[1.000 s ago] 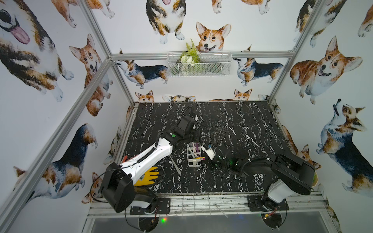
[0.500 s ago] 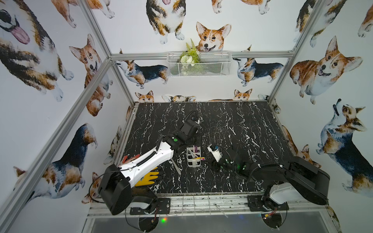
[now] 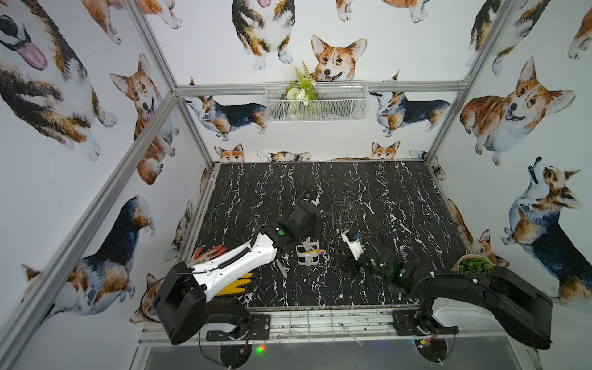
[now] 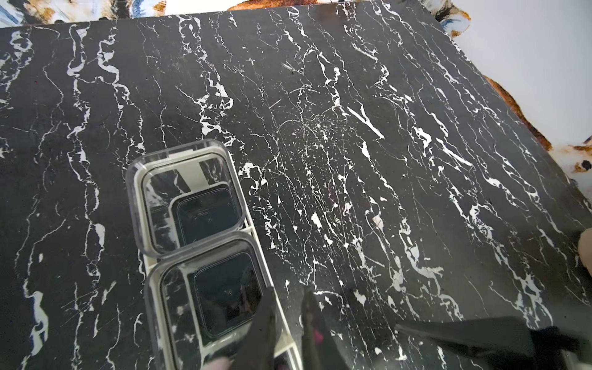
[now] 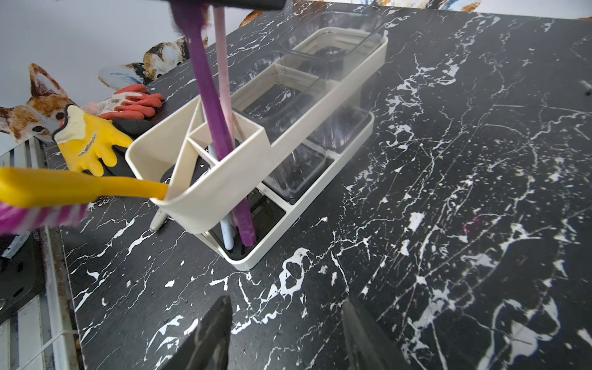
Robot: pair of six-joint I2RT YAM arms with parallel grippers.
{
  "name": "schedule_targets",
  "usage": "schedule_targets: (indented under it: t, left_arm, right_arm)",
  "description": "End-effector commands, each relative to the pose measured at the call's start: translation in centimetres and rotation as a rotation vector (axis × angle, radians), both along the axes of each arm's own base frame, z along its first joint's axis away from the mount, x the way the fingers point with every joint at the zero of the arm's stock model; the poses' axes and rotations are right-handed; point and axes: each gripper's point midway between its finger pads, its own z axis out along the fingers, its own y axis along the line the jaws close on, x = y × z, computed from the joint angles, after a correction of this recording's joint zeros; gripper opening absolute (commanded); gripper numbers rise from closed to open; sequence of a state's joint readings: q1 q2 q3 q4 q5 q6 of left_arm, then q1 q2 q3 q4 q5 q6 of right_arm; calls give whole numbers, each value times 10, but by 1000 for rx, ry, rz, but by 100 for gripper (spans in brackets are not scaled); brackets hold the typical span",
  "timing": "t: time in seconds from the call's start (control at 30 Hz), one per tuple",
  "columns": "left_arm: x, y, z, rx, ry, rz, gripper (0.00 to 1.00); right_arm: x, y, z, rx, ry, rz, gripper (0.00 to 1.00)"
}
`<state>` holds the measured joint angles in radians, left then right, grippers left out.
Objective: Place the toothbrush into the toothbrush holder
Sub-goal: Adjust the toothbrush at the toothbrush holder, then pick up the toothbrush from the center of the board.
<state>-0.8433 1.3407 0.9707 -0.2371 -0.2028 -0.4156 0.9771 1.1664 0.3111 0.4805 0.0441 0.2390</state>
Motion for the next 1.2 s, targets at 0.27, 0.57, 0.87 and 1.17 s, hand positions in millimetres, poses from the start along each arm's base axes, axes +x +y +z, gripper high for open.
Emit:
schedule_targets:
  t: [0.27, 0.57, 0.87, 1.17]
  left_arm:
    - [-8, 22, 21, 37, -32, 54, 60]
    - [-21, 62, 55, 39, -57, 158, 75]
    - [-29, 137, 49, 3, 77, 353, 76]
    - [-17, 208, -16, -311, 347, 525, 78]
  right_arm:
    - [-10, -12, 25, 5, -22, -12, 59]
    - [-50, 26, 59, -136, -75, 111, 62]
    - [-83, 105, 58, -185, -22, 253, 66]
    - [-74, 172, 4, -388, 89, 306, 70]
